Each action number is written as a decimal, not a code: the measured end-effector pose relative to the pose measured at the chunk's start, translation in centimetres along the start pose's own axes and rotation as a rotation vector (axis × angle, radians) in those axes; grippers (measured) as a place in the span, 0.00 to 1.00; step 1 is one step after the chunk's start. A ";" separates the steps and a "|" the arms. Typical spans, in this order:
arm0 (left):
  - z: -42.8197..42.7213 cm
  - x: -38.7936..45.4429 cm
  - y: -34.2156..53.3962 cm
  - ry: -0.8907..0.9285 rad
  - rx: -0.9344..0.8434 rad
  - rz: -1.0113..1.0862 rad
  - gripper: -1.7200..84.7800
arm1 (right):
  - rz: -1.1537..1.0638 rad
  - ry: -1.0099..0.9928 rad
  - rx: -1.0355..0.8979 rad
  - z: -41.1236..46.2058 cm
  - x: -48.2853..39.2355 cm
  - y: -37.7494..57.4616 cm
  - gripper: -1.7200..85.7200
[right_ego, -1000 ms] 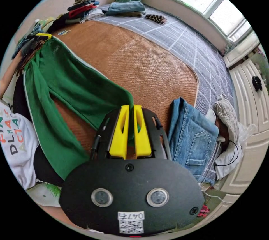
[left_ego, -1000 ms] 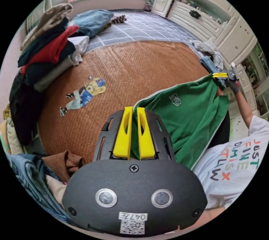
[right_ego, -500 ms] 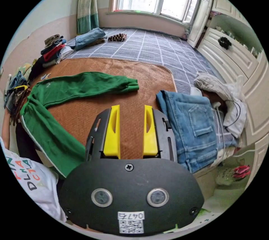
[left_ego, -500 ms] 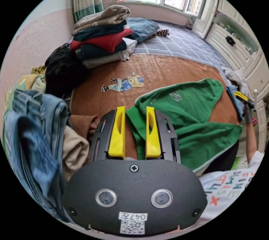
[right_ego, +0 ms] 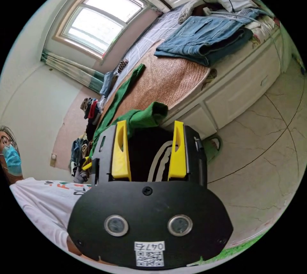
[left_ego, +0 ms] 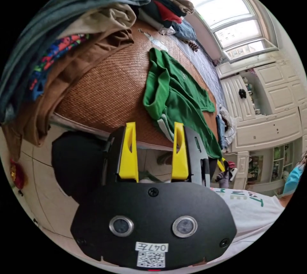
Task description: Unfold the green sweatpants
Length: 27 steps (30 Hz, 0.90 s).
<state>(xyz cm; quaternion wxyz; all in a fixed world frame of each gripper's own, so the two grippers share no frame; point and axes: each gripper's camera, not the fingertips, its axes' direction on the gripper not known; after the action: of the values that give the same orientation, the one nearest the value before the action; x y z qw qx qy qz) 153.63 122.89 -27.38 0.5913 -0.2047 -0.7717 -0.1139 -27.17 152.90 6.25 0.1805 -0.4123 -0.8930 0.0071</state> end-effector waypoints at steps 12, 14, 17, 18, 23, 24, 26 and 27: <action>0.4 -4.9 4.0 -0.021 0.045 0.005 0.09 | -0.220 0.011 -0.031 1.0 -3.9 -5.9 0.02; 0.9 -6.0 4.5 0.003 0.041 -0.001 0.08 | -0.346 0.001 0.009 0.0 -7.2 -6.8 0.02; 0.0 -6.7 6.0 0.026 0.093 0.016 0.07 | -0.582 0.022 0.123 -2.5 -12.4 -6.9 0.02; -0.4 -7.0 6.5 0.020 0.105 0.026 0.07 | -0.588 0.088 0.123 -2.6 -12.9 -7.2 0.02; -1.0 -8.4 7.2 0.053 0.120 0.042 0.07 | -0.300 0.311 -0.139 3.2 -5.0 -9.5 0.11; -1.0 -8.7 7.2 0.054 0.119 0.044 0.07 | -0.232 0.292 -0.220 4.5 -2.7 -9.1 0.12; -1.3 -9.4 7.1 0.063 0.114 0.048 0.07 | -0.157 0.188 -0.236 4.9 -0.6 -7.4 0.12; -1.5 -9.9 7.0 0.074 0.115 0.046 0.07 | -0.114 0.130 -0.205 4.7 0.2 -5.9 0.12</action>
<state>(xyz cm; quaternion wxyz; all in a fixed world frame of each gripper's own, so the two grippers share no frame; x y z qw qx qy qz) 160.28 126.70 -36.89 0.6326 -0.1836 -0.7497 -0.0631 -33.14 149.79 2.92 0.1949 -0.3766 -0.8975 -0.1211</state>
